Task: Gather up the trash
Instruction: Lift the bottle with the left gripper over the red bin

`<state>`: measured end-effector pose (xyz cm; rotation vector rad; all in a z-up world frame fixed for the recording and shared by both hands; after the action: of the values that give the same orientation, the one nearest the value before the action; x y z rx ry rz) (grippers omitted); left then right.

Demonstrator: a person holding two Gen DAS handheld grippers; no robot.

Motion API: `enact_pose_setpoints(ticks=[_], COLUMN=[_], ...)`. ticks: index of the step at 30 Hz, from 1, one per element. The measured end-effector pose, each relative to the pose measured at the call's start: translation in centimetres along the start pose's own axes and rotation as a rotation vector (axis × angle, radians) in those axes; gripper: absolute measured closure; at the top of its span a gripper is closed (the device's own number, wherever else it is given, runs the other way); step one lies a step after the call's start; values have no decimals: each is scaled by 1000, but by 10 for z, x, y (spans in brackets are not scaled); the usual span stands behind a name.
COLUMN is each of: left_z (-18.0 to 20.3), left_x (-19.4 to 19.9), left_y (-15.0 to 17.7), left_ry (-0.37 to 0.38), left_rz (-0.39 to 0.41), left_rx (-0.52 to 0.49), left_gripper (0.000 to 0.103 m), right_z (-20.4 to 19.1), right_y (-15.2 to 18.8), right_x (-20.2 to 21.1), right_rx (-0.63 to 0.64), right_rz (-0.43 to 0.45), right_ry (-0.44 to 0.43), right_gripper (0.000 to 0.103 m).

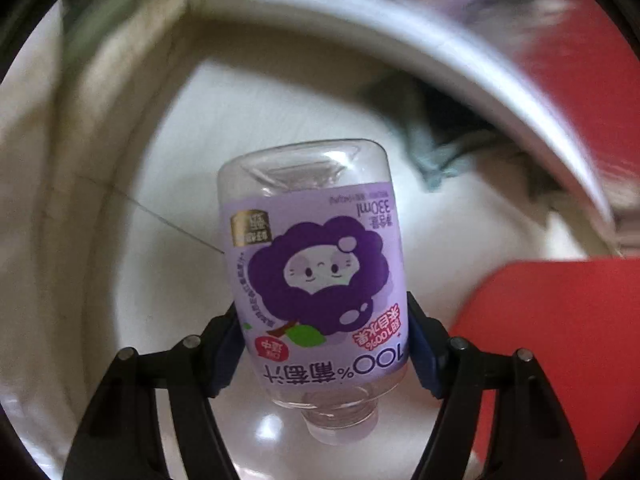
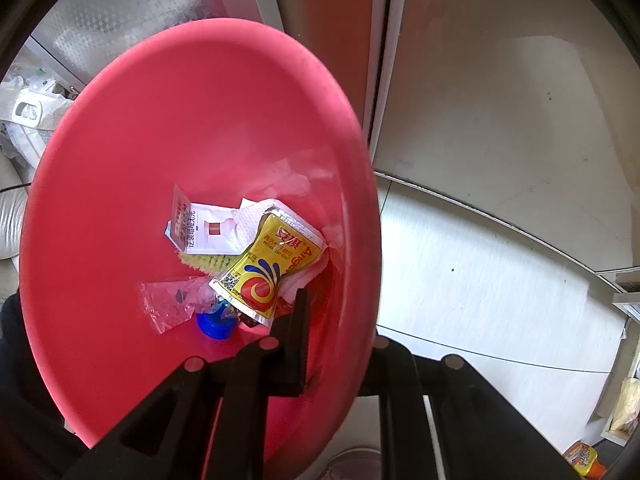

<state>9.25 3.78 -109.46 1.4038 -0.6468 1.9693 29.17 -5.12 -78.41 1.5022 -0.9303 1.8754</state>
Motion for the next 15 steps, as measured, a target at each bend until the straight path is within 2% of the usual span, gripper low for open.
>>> enact_pose_setpoints(ticks=[2, 9, 13, 15], left_z=[8, 35, 63, 73], left_x=[26, 120, 172, 196], left_y=[-3, -11, -14, -16], left_ry=[-7, -59, -144, -134], left_rz=[27, 119, 179, 200], left_rx=[-68, -208, -347, -376], left_gripper=[34, 34, 33, 34], right_z=[0, 3, 7, 8], right_y=[0, -5, -11, -13], right_x=[0, 3, 9, 10], right_rx=[3, -16, -26, -16], right_rz=[-1, -11, 6, 15], right_ry=[-2, -6, -17, -13], right_gripper=[91, 91, 91, 91])
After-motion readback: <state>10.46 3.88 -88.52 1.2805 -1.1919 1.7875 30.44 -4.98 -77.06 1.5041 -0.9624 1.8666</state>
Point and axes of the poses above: each gripper's, at about its wrist camera, not at the fingertips, and x roughly against the way its jaws point, z to its right, y to its underside, the point moved 4 cm from there along -x, roughly the way its jaws point, and after that the axes turned 11 degrees about y, right-handed, at the moved point
